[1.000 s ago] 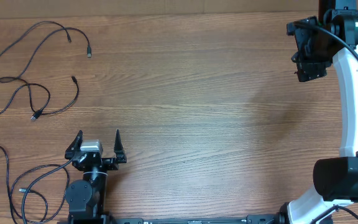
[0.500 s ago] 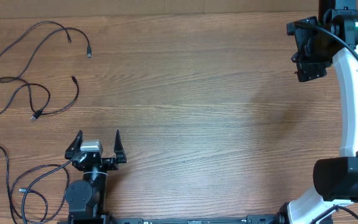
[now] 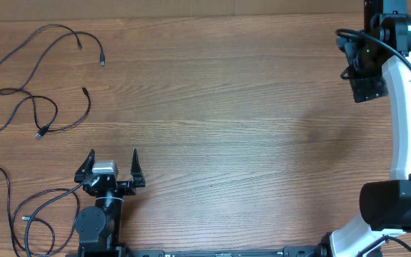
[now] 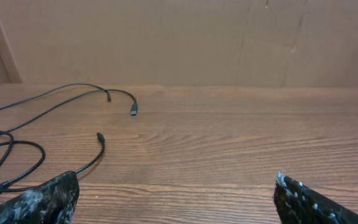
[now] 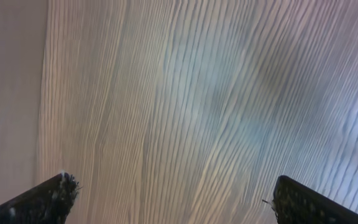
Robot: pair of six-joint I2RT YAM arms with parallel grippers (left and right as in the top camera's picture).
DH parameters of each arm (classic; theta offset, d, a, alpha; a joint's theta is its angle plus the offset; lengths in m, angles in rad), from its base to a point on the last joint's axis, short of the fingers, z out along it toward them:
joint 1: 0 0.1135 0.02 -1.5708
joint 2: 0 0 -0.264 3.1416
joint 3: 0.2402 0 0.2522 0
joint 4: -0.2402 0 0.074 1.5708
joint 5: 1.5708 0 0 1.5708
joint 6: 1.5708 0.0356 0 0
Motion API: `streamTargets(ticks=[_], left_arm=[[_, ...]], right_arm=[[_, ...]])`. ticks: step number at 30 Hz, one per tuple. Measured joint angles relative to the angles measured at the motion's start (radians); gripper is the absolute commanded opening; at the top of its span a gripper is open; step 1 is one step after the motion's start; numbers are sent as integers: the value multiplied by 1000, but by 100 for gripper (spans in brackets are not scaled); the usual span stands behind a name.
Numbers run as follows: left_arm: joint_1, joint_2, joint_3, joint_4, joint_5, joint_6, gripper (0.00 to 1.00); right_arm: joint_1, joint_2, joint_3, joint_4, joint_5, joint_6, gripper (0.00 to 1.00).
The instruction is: Untangle cables
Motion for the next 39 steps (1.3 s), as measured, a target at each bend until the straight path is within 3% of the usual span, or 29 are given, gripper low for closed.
streamTargets(ticks=[5,11,16,30,34,39], left_arm=[[0,0,0,0,0,0,100],[0,0,0,0,0,0,100],[0,0,0,0,0,0,100],[0,0,0,0,0,0,100],[0,0,0,0,0,0,100],[0,0,0,0,0,0,100]], right_arm=[[16,0,0,2,97,0,100],[134,-42,-2,28,266,-36,100],[210,-148,-2,158,349,-201,100],[156,-444,-10,293,382,-475,100],[121,-563,-121,430,347,-530,100],[80,-755,-441,720,262,-593,100]])
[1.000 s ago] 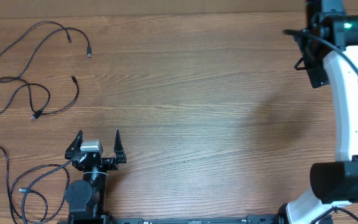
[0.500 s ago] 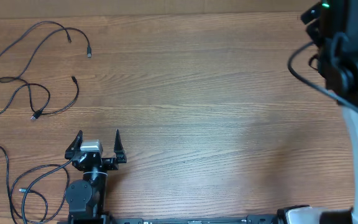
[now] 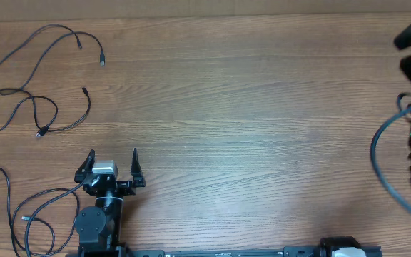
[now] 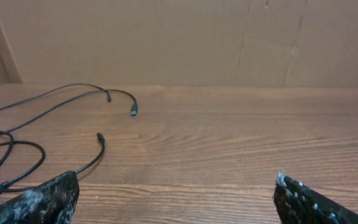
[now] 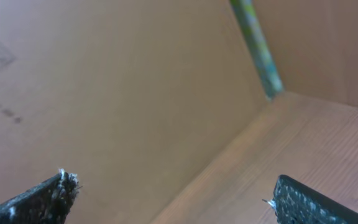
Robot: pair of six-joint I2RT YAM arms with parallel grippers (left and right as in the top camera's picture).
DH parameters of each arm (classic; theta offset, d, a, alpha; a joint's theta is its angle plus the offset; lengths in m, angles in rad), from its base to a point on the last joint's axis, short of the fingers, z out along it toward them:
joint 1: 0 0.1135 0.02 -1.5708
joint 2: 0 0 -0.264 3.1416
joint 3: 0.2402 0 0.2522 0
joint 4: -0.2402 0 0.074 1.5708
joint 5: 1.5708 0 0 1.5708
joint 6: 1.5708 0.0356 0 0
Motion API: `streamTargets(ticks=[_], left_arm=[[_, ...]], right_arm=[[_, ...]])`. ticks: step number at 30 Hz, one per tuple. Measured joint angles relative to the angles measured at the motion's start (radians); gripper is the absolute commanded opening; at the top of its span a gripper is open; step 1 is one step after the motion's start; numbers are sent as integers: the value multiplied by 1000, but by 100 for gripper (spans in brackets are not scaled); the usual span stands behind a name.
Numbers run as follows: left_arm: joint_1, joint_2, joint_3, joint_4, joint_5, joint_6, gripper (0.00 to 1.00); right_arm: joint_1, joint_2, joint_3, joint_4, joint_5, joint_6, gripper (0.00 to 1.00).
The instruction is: Untangle cables
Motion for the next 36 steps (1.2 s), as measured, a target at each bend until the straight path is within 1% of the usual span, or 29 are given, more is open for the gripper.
streamTargets(ticks=[3,6,10,13,19,22,26,36], left_arm=[[0,0,0,0,0,0,100],[0,0,0,0,0,0,100],[0,0,0,0,0,0,100],[0,0,0,0,0,0,100],[0,0,0,0,0,0,100],[0,0,0,0,0,0,99],[0,0,0,0,0,0,100],[0,0,0,0,0,0,100]], right_arm=[[-23,-106,-239,165,-63,-24,100],[-50,-187,-442,296,-109,-39,100],[-70,-343,-727,473,-150,-69,100],[-75,-466,-882,571,-170,-97,100],[-82,-656,-1114,733,-209,-119,100],[-78,-704,-1209,798,-220,-122,100],[-53,-774,-1307,817,-222,-129,100],[-25,-916,-1387,809,-222,-197,100]])
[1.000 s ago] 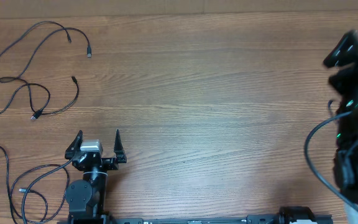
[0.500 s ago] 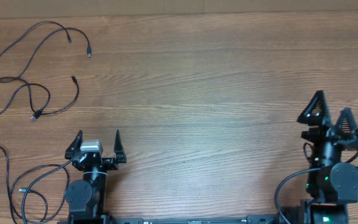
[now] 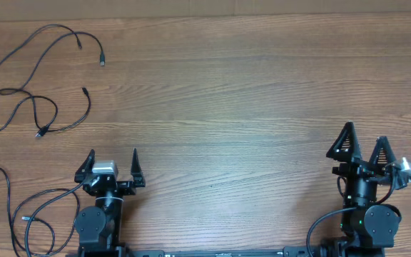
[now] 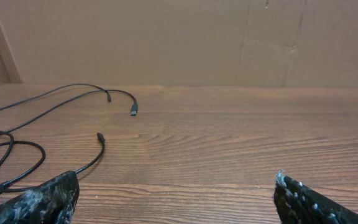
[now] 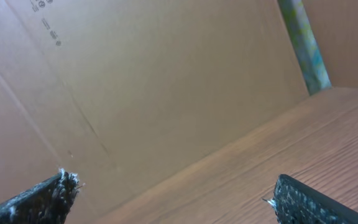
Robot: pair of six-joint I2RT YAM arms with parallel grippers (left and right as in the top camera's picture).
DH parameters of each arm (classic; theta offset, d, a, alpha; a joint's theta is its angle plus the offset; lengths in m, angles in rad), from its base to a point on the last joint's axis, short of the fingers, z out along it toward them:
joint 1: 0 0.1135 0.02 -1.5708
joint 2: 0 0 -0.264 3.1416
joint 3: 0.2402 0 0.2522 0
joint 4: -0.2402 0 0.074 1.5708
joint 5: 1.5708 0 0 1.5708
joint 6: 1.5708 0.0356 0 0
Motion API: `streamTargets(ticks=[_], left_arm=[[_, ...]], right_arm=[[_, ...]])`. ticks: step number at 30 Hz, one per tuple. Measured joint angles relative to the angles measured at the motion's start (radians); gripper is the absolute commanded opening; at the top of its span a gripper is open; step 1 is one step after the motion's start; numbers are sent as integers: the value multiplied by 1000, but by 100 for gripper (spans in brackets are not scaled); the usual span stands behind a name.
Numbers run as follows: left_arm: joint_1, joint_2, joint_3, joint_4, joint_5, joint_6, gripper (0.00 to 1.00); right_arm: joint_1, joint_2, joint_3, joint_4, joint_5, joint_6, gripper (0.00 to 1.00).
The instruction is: Untangle cables
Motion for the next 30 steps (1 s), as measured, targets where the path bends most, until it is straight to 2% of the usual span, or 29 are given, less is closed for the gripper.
streamTargets(ticks=[11,20,30], left_arm=[[0,0,0,0,0,0,99],[0,0,0,0,0,0,100],[0,0,0,0,0,0,100]], right_arm=[[0,-134,-118,-16,0,-30,100],[0,-138,-156,-126,0,-39,100],[0,-138,-156,-126,1,-49,100]])
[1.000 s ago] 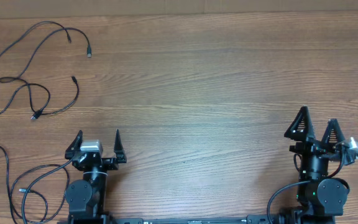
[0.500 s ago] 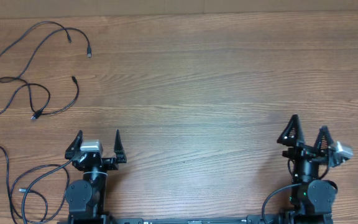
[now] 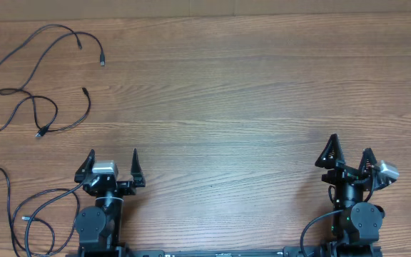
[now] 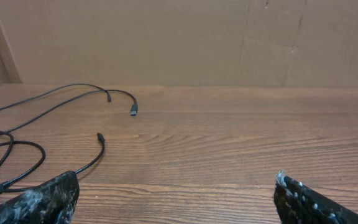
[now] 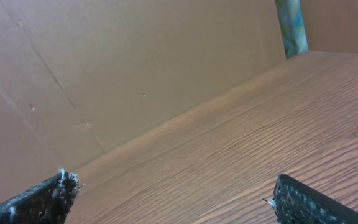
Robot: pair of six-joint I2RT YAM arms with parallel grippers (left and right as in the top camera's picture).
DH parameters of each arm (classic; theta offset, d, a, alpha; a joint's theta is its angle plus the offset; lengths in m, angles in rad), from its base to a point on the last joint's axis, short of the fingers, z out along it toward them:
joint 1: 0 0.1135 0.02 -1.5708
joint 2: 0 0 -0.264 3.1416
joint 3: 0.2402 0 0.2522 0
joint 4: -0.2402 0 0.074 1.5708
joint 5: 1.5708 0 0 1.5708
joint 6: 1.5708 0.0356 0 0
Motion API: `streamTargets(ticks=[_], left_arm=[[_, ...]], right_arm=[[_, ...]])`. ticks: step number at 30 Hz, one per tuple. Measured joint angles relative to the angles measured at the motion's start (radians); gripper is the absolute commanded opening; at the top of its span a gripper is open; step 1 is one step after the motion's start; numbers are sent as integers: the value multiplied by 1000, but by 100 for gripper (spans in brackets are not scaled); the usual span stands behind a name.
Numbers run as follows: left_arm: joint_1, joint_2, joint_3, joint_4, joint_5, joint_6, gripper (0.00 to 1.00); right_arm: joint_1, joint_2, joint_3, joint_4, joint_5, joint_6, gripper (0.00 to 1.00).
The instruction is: Untangle cables
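Thin black cables (image 3: 31,93) lie loosely at the table's far left, their strands crossing near the left edge. One ends in a USB plug (image 3: 102,63). The left wrist view shows them too, with the USB plug (image 4: 133,111) and a small plug (image 4: 99,135) ahead and to the left. My left gripper (image 3: 113,153) stands open at the near left edge with nothing between its fingers (image 4: 42,198). My right gripper (image 3: 349,145) stands open at the near right edge, far from the cables, and its fingers (image 5: 303,202) frame bare wood.
Cardboard walls (image 4: 166,37) stand behind the wooden table (image 3: 227,93). In the right wrist view a greenish strip (image 5: 289,25) marks the corner of the cardboard wall (image 5: 104,62). Loose black wiring (image 3: 9,207) lies beside the left arm's base.
My right gripper has shifted a little to the left at the near edge, and its camera now takes in more of the table. The left arm and the cables have not moved.
My right arm was stretched out to the far right corner, its gripper open over bare wood. Then it stood at the right edge, facing the cardboard wall. It was later folded at the near right edge, where it still is. The left gripper and the cables kept their places.
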Motion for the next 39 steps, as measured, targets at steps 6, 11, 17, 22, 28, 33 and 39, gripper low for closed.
streamTargets(ticks=[6,11,17,22,28,33,39], left_arm=[[0,0,0,0,0,0,100],[0,0,0,0,0,0,99],[0,0,0,0,0,0,100],[0,0,0,0,0,0,99],[0,0,0,0,0,0,100],[0,0,0,0,0,0,99],[0,0,0,0,0,0,100]], right_arm=[[0,0,0,-14,-61,-203,100],[5,0,0,-18,-131,-392,100],[5,0,0,-18,-160,-442,100],[5,0,0,-19,-168,-460,100],[5,0,0,-18,-169,-463,100],[5,0,0,-18,-169,-463,100],[5,0,0,-18,-169,-463,100]])
